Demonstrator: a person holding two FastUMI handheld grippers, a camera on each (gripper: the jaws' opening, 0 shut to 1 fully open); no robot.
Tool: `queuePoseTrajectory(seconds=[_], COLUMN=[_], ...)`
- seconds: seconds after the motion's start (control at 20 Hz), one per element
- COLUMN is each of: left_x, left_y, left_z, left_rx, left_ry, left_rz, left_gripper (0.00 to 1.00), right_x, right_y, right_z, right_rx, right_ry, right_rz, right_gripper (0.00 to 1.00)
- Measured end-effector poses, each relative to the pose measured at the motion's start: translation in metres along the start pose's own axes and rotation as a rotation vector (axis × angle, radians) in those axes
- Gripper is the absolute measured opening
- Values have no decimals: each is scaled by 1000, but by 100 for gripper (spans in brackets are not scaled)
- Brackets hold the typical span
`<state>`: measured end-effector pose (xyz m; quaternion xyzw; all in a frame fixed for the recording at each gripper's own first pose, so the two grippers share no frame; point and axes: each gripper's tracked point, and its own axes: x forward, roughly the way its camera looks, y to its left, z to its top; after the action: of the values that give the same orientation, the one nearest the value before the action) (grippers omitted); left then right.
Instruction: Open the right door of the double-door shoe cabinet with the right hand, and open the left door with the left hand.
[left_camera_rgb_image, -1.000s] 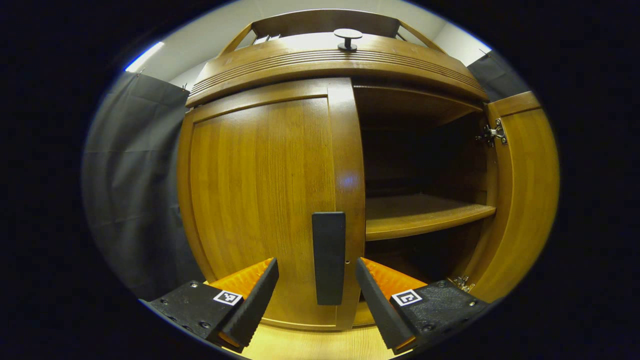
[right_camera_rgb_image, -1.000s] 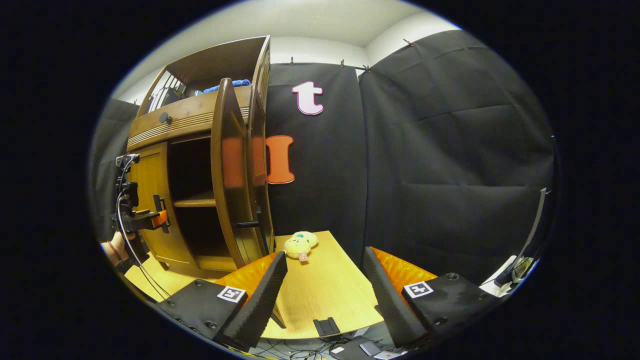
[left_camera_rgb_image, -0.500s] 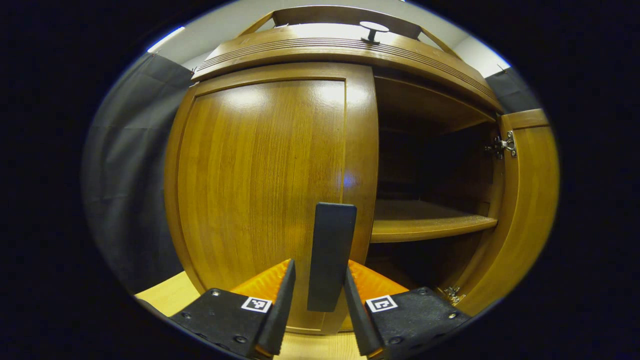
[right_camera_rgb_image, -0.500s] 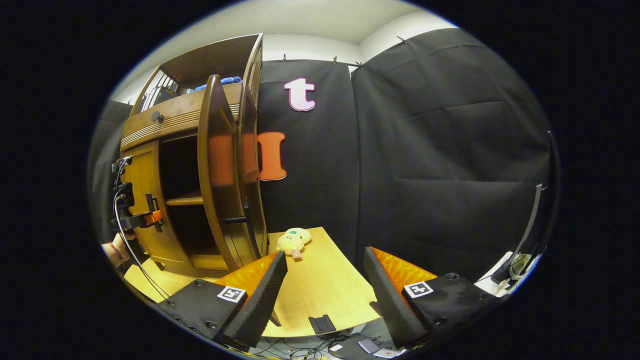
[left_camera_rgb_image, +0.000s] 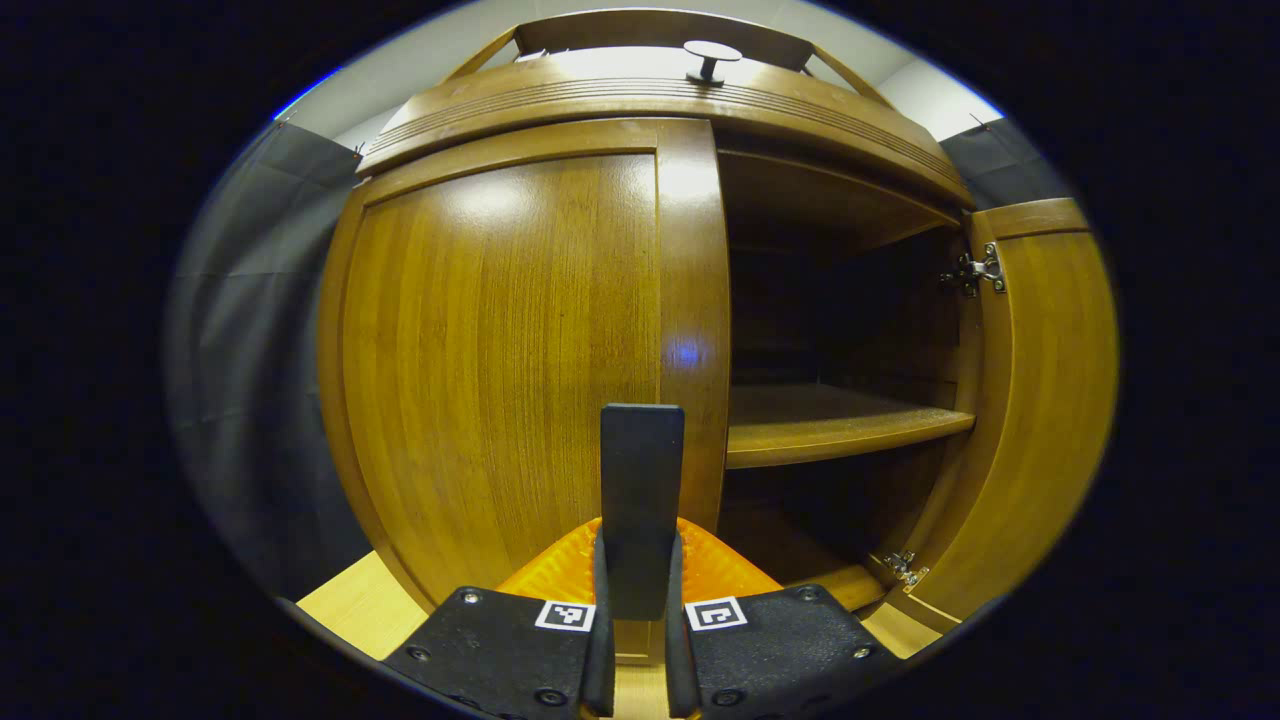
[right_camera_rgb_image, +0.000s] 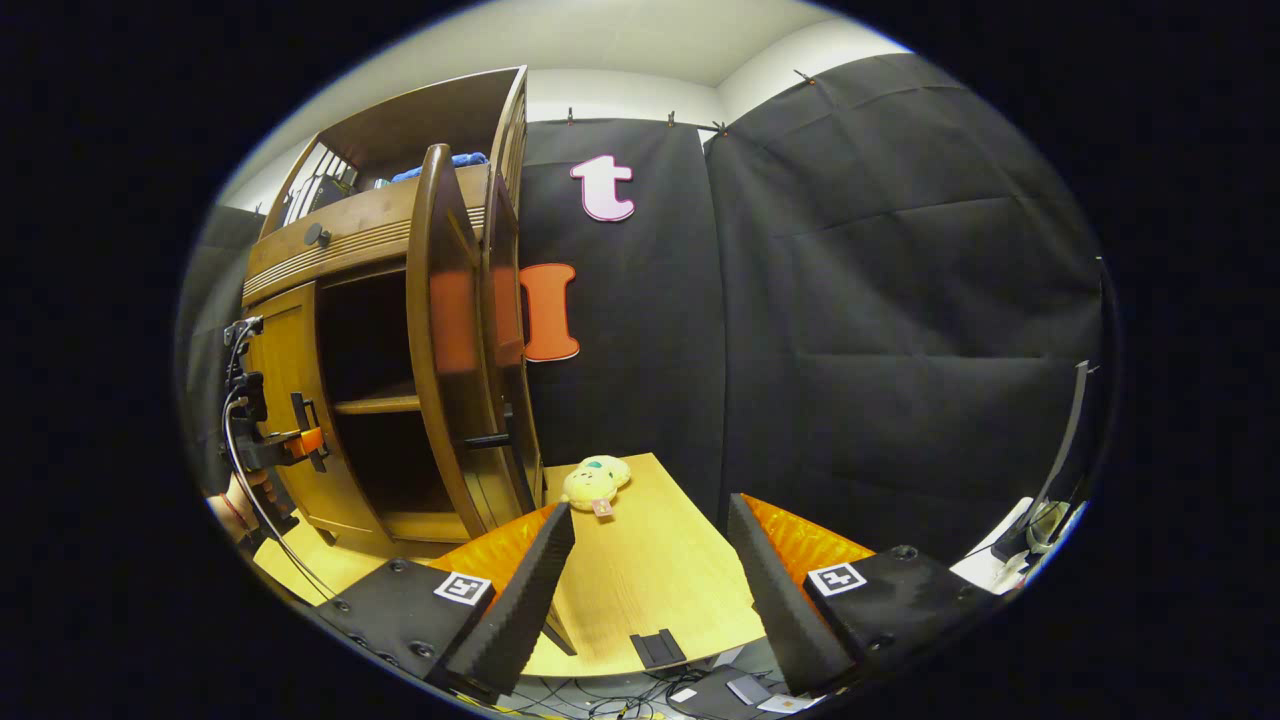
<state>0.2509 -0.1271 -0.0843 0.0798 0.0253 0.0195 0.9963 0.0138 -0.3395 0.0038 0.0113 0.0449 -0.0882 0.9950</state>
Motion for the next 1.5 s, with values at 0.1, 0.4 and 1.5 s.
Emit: queuePoseTrajectory(seconds=[0.1,0.4,1.5], left_x=[-9,-21,-96], left_y=[0,2,39], left_z=[0,-1,-3], left_rx=[-4,-5,-67], left_ry=[-4,-7,-33], left_rz=[-4,-53,-279], left_gripper=[19,19,17], right_x=[0,-5,-46], right_y=[7,33,167], right_z=[0,0,-8], right_rx=[1,-9,-15], right_ry=[2,-3,-43], right_rz=[10,30,-39], right_gripper=[92,99,92])
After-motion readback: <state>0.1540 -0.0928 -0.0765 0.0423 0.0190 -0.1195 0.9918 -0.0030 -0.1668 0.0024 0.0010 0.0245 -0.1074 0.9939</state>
